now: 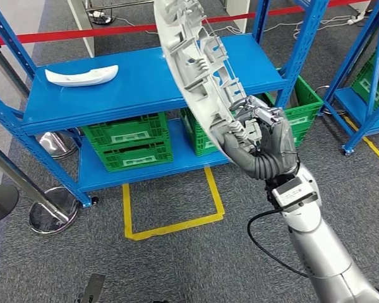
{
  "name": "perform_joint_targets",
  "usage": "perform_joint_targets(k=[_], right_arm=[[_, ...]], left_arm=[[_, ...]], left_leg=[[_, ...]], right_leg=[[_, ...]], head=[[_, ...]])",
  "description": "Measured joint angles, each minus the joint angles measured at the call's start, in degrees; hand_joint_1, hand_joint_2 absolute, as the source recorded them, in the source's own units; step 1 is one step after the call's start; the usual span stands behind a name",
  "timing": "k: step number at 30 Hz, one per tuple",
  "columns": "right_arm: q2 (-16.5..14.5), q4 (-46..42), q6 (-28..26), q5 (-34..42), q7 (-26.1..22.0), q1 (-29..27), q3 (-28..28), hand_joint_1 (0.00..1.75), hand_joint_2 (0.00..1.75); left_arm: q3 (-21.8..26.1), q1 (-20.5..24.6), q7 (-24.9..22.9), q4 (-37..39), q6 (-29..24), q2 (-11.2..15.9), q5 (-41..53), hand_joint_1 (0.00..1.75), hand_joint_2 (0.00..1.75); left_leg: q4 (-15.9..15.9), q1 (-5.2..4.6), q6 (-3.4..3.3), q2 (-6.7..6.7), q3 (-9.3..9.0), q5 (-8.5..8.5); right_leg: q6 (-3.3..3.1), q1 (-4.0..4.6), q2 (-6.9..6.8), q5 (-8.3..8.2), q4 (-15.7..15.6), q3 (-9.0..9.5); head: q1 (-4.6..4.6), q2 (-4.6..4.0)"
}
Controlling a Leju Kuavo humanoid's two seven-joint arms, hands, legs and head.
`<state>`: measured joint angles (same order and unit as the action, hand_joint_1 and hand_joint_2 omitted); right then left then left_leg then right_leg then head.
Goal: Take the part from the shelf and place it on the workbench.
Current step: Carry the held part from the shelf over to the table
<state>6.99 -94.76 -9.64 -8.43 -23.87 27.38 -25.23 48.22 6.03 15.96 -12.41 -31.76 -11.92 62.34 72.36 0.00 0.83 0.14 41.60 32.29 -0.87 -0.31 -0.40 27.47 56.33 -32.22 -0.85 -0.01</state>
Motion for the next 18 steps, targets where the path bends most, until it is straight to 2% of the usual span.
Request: perform_joint_targets(k=[1, 2, 3, 4, 5, 6, 7, 9, 10, 11, 12, 14, 15, 16, 17, 18], right_arm=[[0.01, -0.01, -0.05, 0.02, -0.16, -0.21, 0.2, 1.75, 1.75], [0.01, -0.02, -0.08, 0.05, -0.26, -0.43, 0.44, 1.75, 1.75], [0.01, -0.06, -0.08, 0.13, -0.29, -0.62, 0.74, 1.75, 1.75], [0.01, -0.14, -0.08, 0.21, -0.31, -0.78, 1.04, 1.75, 1.75], [0.01, -0.25, -0.09, 0.28, -0.33, -0.88, 1.35, 1.75, 1.75], [0.01, -0.37, -0.13, 0.33, -0.4, -0.97, 1.62, 1.75, 1.75], [0.01, -0.47, -0.16, 0.35, -0.49, -1.07, 1.86, 1.75, 1.75], [0.01, -0.6, -0.25, 0.36, -0.79, -1.37, 2.26, 1.75, 1.75], [0.02, -0.63, -0.29, 0.36, -0.93, -1.53, 2.47, 1.75, 1.75], [0.03, -0.66, -0.33, 0.35, -1.06, -1.67, 2.68, 1.75, 1.75], [0.05, -0.67, -0.36, 0.36, -1.15, -1.82, 2.91, 1.75, 1.75], [0.14, -0.67, -0.4, 0.38, -1.23, -2.24, 3.32, 1.75, 1.75], [0.2, -0.67, -0.4, 0.38, -1.24, -2.51, 3.46, 1.75, 1.75], [0.27, -0.67, -0.41, 0.38, -1.23, -2.75, 3.57, 1.75, 1.75], [0.34, -0.67, -0.43, 0.34, -1.23, -2.93, 3.69, 1.75, 1.75], [0.44, -0.67, -0.47, 0.22, -1.23, -3.02, 3.81, 1.75, 1.75]], left_arm=[[-0.01, -0.01, 0.21, 0.0, -0.04, 0.07, 0.08, 0.0, 1.75], [-0.01, -0.01, 0.33, 0.0, -0.07, 0.15, 0.14, 0.0, 1.75], [-0.01, -0.01, 0.38, 0.0, -0.08, 0.23, 0.17, 0.0, 1.75], [-0.01, 0.01, 0.41, 0.0, -0.09, 0.34, 0.19, 0.0, 1.75], [-0.01, 0.05, 0.44, 0.0, -0.11, 0.44, 0.22, 0.0, 1.75], [-0.01, 0.09, 0.46, 0.0, -0.15, 0.52, 0.3, 0.0, 1.75], [-0.01, 0.12, 0.48, 0.0, -0.19, 0.57, 0.41, 0.0, 1.75], [-0.01, 0.1, 0.49, 0.0, -0.27, 0.63, 0.62, 0.0, 1.75], [-0.01, 0.09, 0.49, 0.0, -0.29, 0.65, 0.68, 0.0, 1.75], [-0.01, 0.1, 0.49, 0.0, -0.31, 0.67, 0.73, 0.0, 1.75], [-0.02, 0.11, 0.5, 0.0, -0.32, 0.66, 0.78, 0.0, 1.75], [-0.03, 0.1, 0.5, 0.0, -0.32, 0.66, 0.86, 0.0, 1.75], [-0.03, 0.04, 0.49, 0.0, -0.32, 0.66, 0.87, 0.0, 1.75], [-0.03, -0.02, 0.48, 0.0, -0.32, 0.67, 0.87, 0.0, 1.75], [-0.04, -0.06, 0.43, 0.0, -0.32, 0.67, 0.89, 0.0, 1.75], [-0.05, -0.1, 0.37, 0.0, -0.32, 0.66, 0.93, 0.0, 1.75]], left_leg=[[1.36, 0.06, 0.06, 0.0, -0.36, -0.39], [0.49, 0.1, 0.01, 0.0, -1.71, -1.64], [-2.51, 0.11, -0.16, -0.01, -4.06, -3.19], [-6.68, 0.08, -0.47, -0.03, -6.87, -4.03], [-10.78, -0.02, -0.8, -0.04, -9.45, -4.27], [-13.77, -0.14, -1.09, -0.06, -11.19, -4.07], [-15.34, -0.3, -1.34, -0.06, -11.97, -3.65], [-16.14, -0.38, -1.88, -0.01, -12.01, -4.03], [-16.43, -0.29, -2.22, 0.07, -11.93, -4.42], [-16.7, -0.16, -2.58, 0.15, -11.8, -4.84], [-16.91, -0.01, -2.87, 0.24, -11.6, -5.21], [-16.85, -0.01, -3.15, 0.31, -10.89, -5.65], [-16.77, -0.01, -3.15, 0.32, -10.55, -5.82], [-16.65, 0.02, -3.1, 0.33, -10.26, -5.96], [-16.49, 0.06, -3.04, 0.32, -10.03, -6.04], [-16.28, 0.13, -2.91, 0.3, -9.88, -6.05]], right_leg=[[0.02, 0.06, 0.01, -0.48, 0.06, -0.63], [0.11, 0.1, 0.04, -0.89, 0.15, -1.19], [0.24, 0.14, 0.07, -1.24, 0.26, -1.67], [0.4, 0.18, 0.08, -1.56, 0.36, -2.07], [0.63, 0.23, 0.07, -1.86, 0.43, -2.38], [0.91, 0.26, 0.05, -2.17, 0.46, -2.62], [1.23, 0.24, 0.02, -2.5, 0.46, -2.81], [1.95, 0.15, -0.01, -3.01, 0.38, -3.1], [2.27, 0.1, 0.04, -2.71, 0.7, -3.46], [2.56, 0.08, 0.12, -1.72, 1.9, -4.15], [2.82, 0.03, 0.2, -0.01, 4.42, -5.37], [3.35, -0.13, 0.28, 4.16, 12.29, -8.65], [3.59, -0.25, 0.28, 5.42, 15.59, -9.89], [3.78, -0.38, 0.27, 5.66, 17.05, -10.19], [3.92, -0.52, 0.26, 4.85, 16.17, -9.34], [4.02, -0.67, 0.23, 3.24, 13.15, -7.4]], head=[[-0.01, 0.0], [-0.01, 0.0], [-0.02, -0.01], [-0.01, -0.01], [0.03, -0.01], [0.04, 0.0], [0.05, 0.0], [0.03, 0.0], [0.07, -0.01], [0.17, -0.01], [0.26, -0.01], [0.4, -0.01], [0.39, -0.01], [0.38, 0.0], [0.4, 0.01], [0.39, 0.01]])
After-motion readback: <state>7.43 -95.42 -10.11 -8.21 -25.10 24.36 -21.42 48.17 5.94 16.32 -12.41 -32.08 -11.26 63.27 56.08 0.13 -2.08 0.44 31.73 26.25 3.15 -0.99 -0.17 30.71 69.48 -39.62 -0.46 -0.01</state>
